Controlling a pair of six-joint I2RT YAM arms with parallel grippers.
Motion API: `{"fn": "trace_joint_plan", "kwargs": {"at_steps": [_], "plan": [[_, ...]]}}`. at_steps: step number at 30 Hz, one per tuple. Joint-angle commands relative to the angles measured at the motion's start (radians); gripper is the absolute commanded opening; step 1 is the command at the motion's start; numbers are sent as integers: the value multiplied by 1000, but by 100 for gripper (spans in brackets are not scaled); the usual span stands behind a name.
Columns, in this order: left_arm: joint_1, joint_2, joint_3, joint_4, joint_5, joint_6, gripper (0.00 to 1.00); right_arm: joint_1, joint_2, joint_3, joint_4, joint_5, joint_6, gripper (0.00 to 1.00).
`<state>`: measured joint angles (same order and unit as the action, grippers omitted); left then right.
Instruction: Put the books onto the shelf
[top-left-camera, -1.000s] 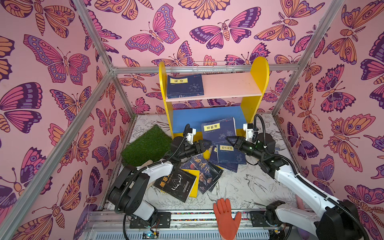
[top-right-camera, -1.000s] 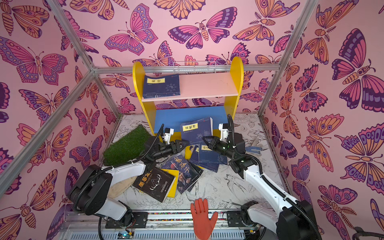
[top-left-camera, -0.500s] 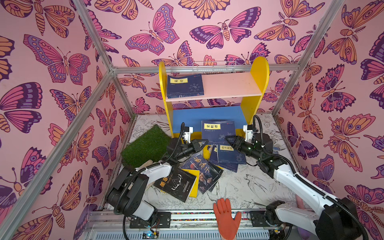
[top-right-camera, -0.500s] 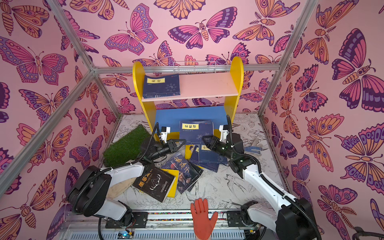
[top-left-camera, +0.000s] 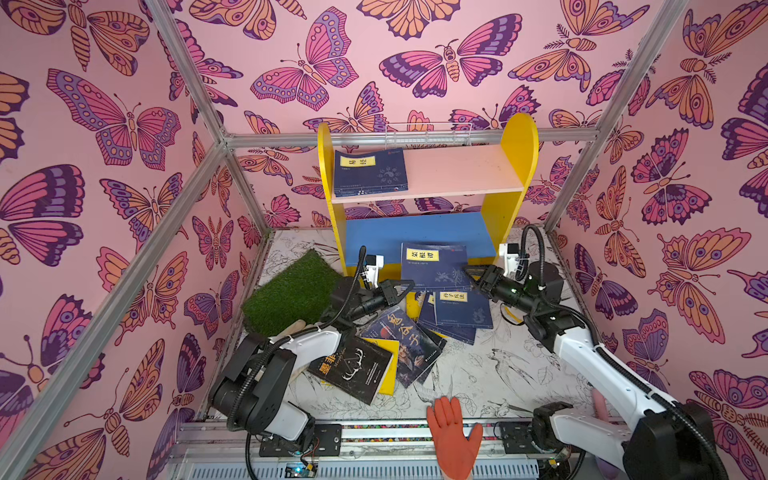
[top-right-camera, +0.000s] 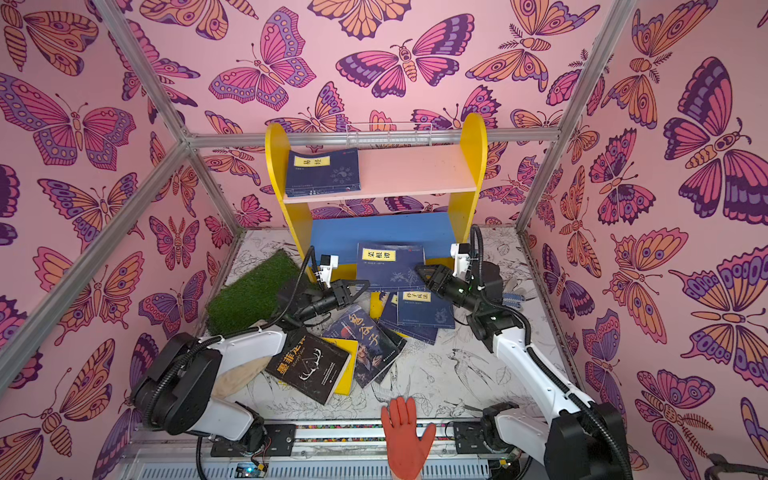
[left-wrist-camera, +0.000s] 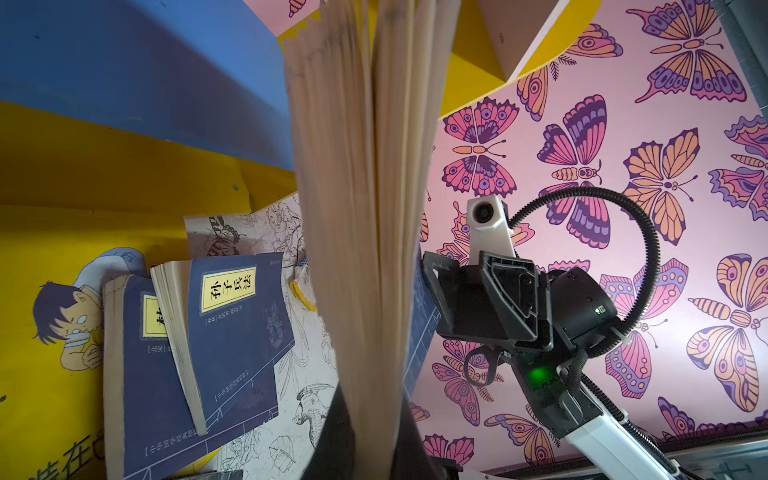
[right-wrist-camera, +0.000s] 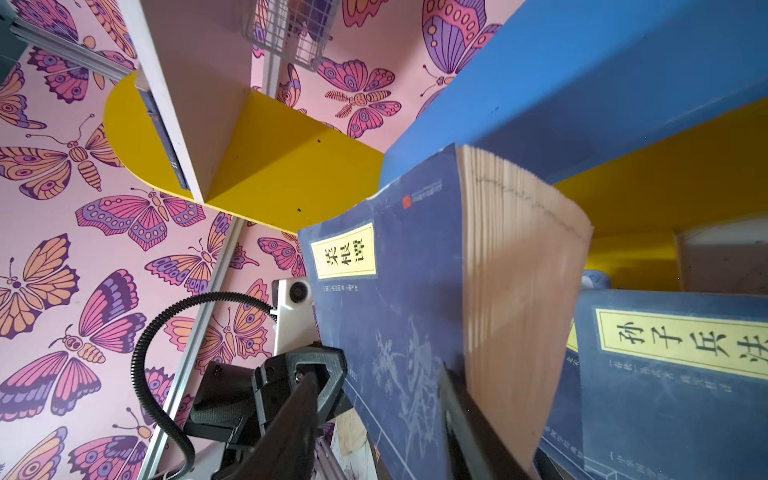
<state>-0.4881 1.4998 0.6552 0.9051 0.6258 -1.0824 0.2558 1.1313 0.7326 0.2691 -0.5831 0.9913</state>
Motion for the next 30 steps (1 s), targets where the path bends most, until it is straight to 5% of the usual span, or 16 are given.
{"fn": "trace_joint_plan", "kwargs": {"at_steps": [1,6,12,21,30], "plan": [[13,-37,-11,80,12,5,0,-6,-2,19,-64,-22,-42,46],[17,-60,-11,33,2,34,0,-10,-60,15,-197,134,-133,47],[17,-83,-13,-3,2,67,0,-11,-45,38,-274,100,-187,47],[17,-98,-20,0,-10,99,0,-9,-7,-48,15,-54,21,33],[17,-105,-44,44,-44,114,0,-3,-27,-70,83,-54,113,35]]}}
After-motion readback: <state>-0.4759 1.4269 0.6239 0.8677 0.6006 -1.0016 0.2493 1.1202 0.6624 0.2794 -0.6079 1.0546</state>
